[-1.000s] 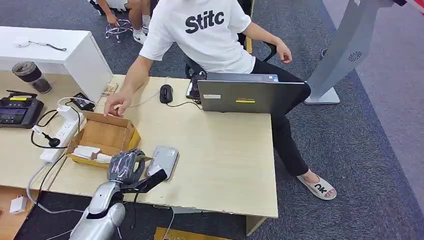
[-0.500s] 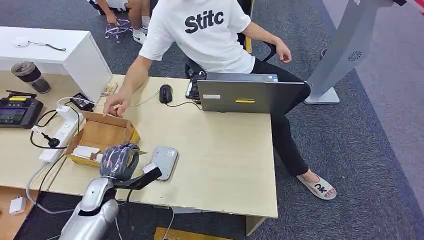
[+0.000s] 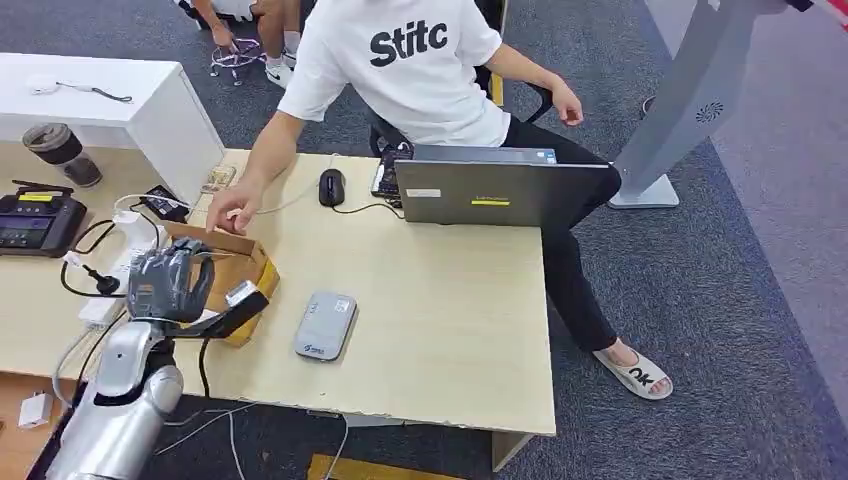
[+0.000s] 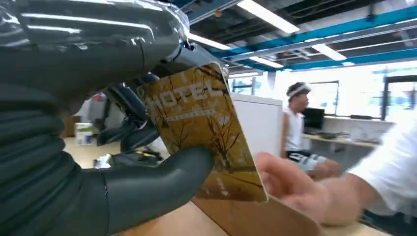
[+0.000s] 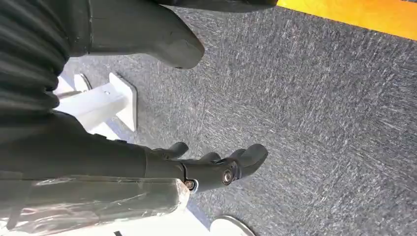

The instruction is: Pass the card to the sensor for recognition and then transmit it.

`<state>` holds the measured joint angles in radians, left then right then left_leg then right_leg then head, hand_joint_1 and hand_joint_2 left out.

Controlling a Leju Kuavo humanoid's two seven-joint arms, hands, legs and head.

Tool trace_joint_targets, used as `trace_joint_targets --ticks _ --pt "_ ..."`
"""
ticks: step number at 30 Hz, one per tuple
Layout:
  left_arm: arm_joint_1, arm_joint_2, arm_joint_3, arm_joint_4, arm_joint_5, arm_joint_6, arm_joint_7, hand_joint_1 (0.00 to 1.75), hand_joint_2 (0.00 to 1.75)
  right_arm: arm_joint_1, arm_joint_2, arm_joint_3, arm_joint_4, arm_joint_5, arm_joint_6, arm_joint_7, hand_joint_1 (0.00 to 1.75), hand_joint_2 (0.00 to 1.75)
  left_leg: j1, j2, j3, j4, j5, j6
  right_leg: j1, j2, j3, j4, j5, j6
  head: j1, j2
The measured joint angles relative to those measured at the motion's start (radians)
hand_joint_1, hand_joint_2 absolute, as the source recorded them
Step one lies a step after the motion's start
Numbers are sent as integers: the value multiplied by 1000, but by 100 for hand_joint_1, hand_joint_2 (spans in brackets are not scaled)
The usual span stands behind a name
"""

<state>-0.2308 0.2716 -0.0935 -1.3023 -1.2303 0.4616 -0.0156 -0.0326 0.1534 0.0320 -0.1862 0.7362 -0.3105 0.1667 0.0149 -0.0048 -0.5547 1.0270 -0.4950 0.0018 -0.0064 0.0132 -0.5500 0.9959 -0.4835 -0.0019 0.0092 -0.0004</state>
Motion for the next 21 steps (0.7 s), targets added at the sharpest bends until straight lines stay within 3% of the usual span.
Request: trace_joint_targets --ticks 21 --pt "-65 71 69 20 -21 8 17 175 175 0 -5 0 0 24 6 0 0 175 0 0 0 0 0 0 0 0 0 0 1 -1 0 0"
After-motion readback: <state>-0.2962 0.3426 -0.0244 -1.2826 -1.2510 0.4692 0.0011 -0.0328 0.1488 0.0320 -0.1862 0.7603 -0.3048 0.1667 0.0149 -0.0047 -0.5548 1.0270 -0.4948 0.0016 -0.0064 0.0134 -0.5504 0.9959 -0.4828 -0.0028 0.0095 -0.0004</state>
